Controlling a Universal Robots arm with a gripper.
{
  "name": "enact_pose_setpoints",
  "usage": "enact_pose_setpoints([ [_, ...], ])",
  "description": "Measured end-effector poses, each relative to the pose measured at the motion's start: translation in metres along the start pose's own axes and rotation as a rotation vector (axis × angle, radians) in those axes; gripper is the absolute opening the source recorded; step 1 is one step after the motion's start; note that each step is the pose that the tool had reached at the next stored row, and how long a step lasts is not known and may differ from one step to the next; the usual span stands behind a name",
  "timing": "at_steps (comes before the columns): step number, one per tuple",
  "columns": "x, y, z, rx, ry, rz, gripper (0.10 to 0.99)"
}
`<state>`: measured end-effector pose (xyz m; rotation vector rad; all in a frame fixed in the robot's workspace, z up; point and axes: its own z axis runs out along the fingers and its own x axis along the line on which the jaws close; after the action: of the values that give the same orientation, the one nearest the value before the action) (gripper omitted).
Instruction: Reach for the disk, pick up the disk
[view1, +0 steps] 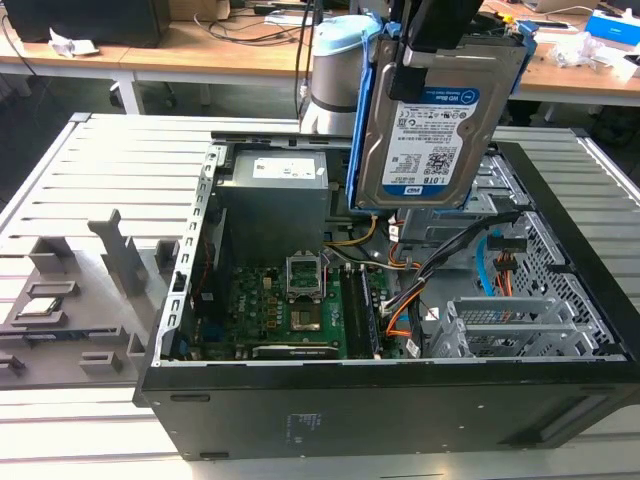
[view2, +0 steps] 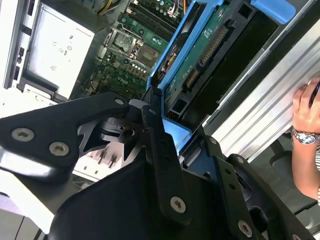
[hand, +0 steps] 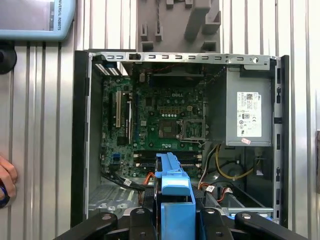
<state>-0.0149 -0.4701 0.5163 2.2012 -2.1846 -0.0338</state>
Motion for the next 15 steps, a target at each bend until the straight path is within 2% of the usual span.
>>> enact_pose_setpoints([
  [15, 0.0232, 0.0002, 0.0003, 0.0, 0.0, 0.0, 0.369],
])
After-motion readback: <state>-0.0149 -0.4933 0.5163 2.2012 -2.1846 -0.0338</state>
